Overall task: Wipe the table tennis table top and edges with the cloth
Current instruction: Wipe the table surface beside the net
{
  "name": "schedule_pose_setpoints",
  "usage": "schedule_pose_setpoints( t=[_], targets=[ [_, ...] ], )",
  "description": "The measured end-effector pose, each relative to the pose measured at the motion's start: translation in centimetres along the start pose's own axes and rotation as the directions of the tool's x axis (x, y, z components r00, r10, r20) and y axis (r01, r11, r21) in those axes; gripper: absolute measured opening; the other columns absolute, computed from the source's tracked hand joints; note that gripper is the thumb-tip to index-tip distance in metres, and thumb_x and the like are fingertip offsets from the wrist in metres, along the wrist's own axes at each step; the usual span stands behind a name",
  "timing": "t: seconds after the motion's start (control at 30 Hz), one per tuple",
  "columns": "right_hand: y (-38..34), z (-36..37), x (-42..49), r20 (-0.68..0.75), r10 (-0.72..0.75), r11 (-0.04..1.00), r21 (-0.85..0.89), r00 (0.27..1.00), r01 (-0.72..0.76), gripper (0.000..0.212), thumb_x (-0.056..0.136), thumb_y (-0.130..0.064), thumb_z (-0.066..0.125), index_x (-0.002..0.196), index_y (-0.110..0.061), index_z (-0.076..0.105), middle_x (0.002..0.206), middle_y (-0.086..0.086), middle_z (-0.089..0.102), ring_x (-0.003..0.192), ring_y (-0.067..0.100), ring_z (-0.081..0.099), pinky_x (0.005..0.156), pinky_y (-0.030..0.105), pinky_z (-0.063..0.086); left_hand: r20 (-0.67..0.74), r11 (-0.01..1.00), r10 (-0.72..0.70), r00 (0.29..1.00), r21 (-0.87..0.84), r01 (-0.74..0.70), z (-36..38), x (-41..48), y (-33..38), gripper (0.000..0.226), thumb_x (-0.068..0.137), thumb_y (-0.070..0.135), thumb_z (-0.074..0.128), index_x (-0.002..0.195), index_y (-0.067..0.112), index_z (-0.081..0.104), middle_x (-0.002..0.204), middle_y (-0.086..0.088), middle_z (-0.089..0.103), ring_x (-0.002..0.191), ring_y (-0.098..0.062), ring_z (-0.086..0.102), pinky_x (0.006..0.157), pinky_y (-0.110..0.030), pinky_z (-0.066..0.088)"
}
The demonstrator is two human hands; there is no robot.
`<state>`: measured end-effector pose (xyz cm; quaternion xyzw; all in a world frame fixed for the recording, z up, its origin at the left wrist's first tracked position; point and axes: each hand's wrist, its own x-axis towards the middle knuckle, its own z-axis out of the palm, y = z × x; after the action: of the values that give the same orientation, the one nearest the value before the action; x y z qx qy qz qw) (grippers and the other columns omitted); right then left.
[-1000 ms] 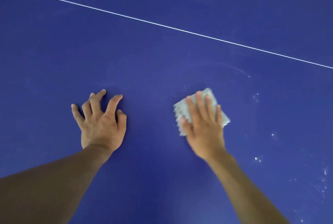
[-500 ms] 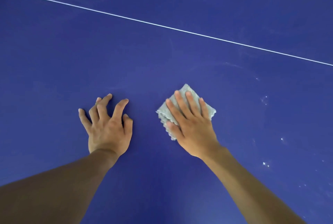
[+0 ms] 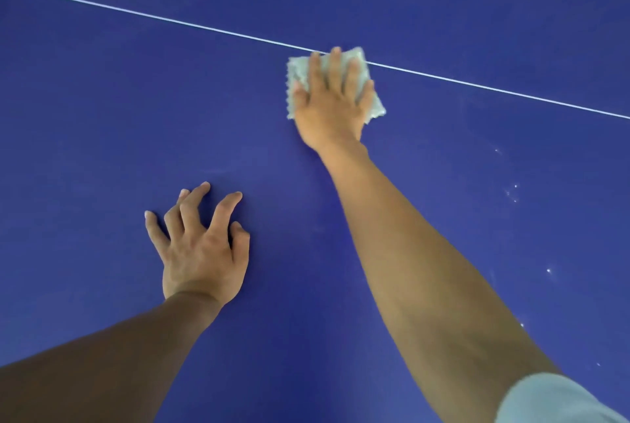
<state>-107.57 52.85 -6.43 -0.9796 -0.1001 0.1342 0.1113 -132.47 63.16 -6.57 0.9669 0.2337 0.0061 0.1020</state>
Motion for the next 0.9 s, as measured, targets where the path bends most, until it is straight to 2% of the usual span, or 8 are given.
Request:
schedule_pose_setpoints(
  t=[0.07, 0.13, 0.3, 0.43, 0.6, 0.67, 0.77, 0.9],
  targets=[
    [-1.1, 1.0, -2.3, 0.063, -0.255, 0.963, -0.072, 0.965, 0.26, 0.064, 0.108, -0.058, 0.017, 0.167, -0.035, 0.008, 0.176, -0.003, -0.004, 0.161, 0.028, -0.011, 0.126, 0.058, -0.006, -0.004, 1.0, -0.001, 1.0, 0.007, 0.001, 0.0, -0.1, -0.1, 0.048, 0.094, 0.032, 0.041, 0.138, 0.025, 0.057, 0.152, -0.016, 0.038, 0.139, -0.045, 0.036, 0.12, -0.07, 0.01],
    [1.8, 0.6, -2.7, 0.084, -0.307, 0.946, -0.086, 0.948, 0.314, 0.064, 0.107, -0.061, 0.019, 0.166, -0.038, 0.009, 0.176, -0.005, -0.002, 0.162, 0.025, -0.009, 0.127, 0.058, -0.005, -0.005, 1.0, 0.002, 1.0, 0.001, -0.002, 0.0, -0.1, -0.1, 0.049, 0.093, 0.031, 0.041, 0.139, 0.024, 0.058, 0.153, -0.016, 0.038, 0.139, -0.046, 0.035, 0.12, -0.071, 0.01],
    [16.4, -4.6, -0.2, -0.002, 0.143, 0.987, -0.079, 0.99, -0.143, 0.065, 0.107, -0.063, 0.016, 0.166, -0.04, 0.002, 0.175, -0.005, -0.009, 0.161, 0.023, -0.012, 0.125, 0.065, -0.009, 0.009, 1.0, -0.016, 1.0, 0.006, 0.016, 0.0, -0.1, 0.2, 0.051, 0.094, 0.033, 0.038, 0.139, 0.023, 0.058, 0.154, -0.018, 0.037, 0.139, -0.047, 0.034, 0.12, -0.07, 0.007],
    [24.9, -6.3, -3.8, -0.09, 0.453, 0.891, 0.012, 0.887, -0.454, 0.066, 0.106, -0.062, 0.017, 0.167, -0.038, 0.006, 0.176, -0.003, -0.005, 0.161, 0.024, -0.009, 0.123, 0.068, -0.006, -0.005, 1.0, -0.008, 1.0, 0.0, 0.008, 0.0, -0.1, 0.3, 0.052, 0.093, 0.034, 0.036, 0.138, 0.022, 0.059, 0.154, -0.019, 0.038, 0.137, -0.049, 0.035, 0.119, -0.071, 0.007],
    [23.0, -5.8, -3.3, -0.106, 0.622, 0.783, 0.093, 0.776, -0.615, 0.066, 0.107, -0.058, 0.016, 0.167, -0.036, 0.003, 0.176, -0.002, -0.007, 0.161, 0.031, -0.012, 0.121, 0.07, -0.002, -0.014, 1.0, -0.009, 1.0, 0.006, 0.009, -0.1, -0.1, 0.2, 0.052, 0.094, 0.033, 0.037, 0.139, 0.021, 0.059, 0.153, -0.019, 0.038, 0.134, -0.049, 0.036, 0.119, -0.072, 0.008],
    [19.1, -4.9, -1.8, -0.091, 0.531, 0.847, 0.023, 0.843, -0.531, 0.065, 0.108, -0.057, 0.015, 0.167, -0.035, 0.0, 0.176, 0.0, -0.008, 0.161, 0.032, -0.012, 0.121, 0.07, -0.002, -0.007, 1.0, -0.004, 1.0, 0.009, 0.004, -0.1, -0.1, 0.3, 0.052, 0.094, 0.034, 0.037, 0.14, 0.021, 0.059, 0.153, -0.019, 0.038, 0.135, -0.049, 0.036, 0.119, -0.072, 0.009],
    [10.9, -1.5, -2.9, -0.075, 0.158, 0.979, -0.119, 0.985, -0.166, 0.064, 0.108, -0.056, 0.018, 0.167, -0.034, 0.002, 0.176, 0.001, -0.006, 0.161, 0.032, -0.01, 0.121, 0.069, -0.003, 0.011, 1.0, -0.02, 1.0, 0.008, 0.02, -0.2, -0.1, 0.4, 0.052, 0.094, 0.033, 0.039, 0.141, 0.022, 0.058, 0.154, -0.018, 0.037, 0.138, -0.048, 0.034, 0.12, -0.07, 0.007],
    [3.7, 3.5, -13.5, -0.02, -0.35, 0.93, -0.123, 0.937, 0.345, 0.063, 0.106, -0.053, 0.032, 0.165, -0.03, 0.024, 0.175, 0.003, 0.012, 0.161, 0.034, 0.002, 0.124, 0.067, 0.003, 0.042, 1.0, -0.027, 0.999, 0.005, 0.027, -0.4, -0.1, 0.5, 0.052, 0.095, 0.034, 0.037, 0.142, 0.023, 0.055, 0.156, -0.016, 0.034, 0.141, -0.046, 0.03, 0.122, -0.068, 0.005]
  ],
)
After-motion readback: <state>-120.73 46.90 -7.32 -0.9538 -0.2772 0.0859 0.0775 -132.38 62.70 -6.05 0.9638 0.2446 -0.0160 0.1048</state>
